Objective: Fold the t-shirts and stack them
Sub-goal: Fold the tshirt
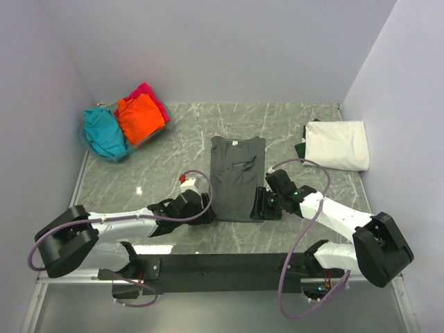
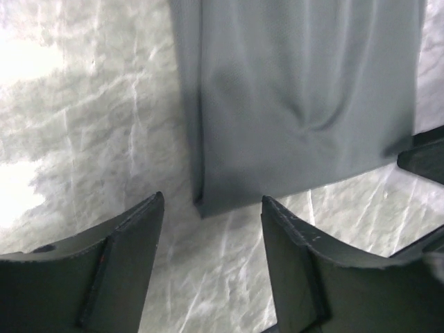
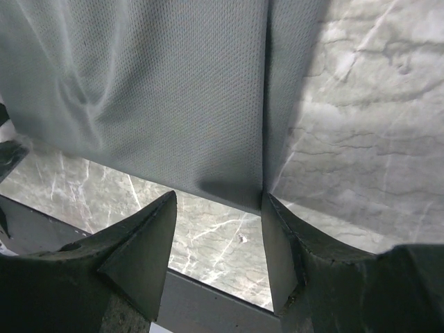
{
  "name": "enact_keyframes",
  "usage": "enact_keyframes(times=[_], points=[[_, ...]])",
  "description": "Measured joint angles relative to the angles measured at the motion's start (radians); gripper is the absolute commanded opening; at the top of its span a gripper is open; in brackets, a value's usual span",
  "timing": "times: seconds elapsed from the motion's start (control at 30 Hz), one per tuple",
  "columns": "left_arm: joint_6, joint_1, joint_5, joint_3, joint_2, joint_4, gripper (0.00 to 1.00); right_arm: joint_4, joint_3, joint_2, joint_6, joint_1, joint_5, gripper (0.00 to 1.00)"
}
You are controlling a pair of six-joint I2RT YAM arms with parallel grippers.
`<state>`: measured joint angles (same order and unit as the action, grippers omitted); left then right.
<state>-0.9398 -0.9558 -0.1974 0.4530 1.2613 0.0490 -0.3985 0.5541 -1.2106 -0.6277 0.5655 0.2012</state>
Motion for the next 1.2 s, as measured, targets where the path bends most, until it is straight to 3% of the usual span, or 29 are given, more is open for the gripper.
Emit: enact_keyframes(times=[0.53,0.73,0.83,0.97,1.07,1.2], points=[[-0.022,0.004,0.019,0.014,0.059,0.017,0.43,-0.005,-0.006,-0.012,-0.031,0.031,-0.061,0.59],[-0.026,0.004,0.021,0.014,0.075,0.021,0.31,0.010,-0.010,-0.029,-0.037,0.033,-0.060,0.57],[-0.025,0.005,0.024,0.018,0.087,0.026,0.23,0.027,-0.010,-0.038,-0.040,0.046,-0.060,0.51],[-0.028,0.005,0.033,0.019,0.099,0.038,0.00,0.039,-0.012,-0.055,-0.045,0.061,-0.060,0.23],[-0.025,0.005,0.041,0.019,0.100,0.042,0.01,0.036,-0.012,-0.057,-0.046,0.067,-0.061,0.03],[-0.023,0.005,0.047,0.018,0.095,0.037,0.01,0.021,-0.012,-0.048,-0.043,0.071,-0.062,0.00]])
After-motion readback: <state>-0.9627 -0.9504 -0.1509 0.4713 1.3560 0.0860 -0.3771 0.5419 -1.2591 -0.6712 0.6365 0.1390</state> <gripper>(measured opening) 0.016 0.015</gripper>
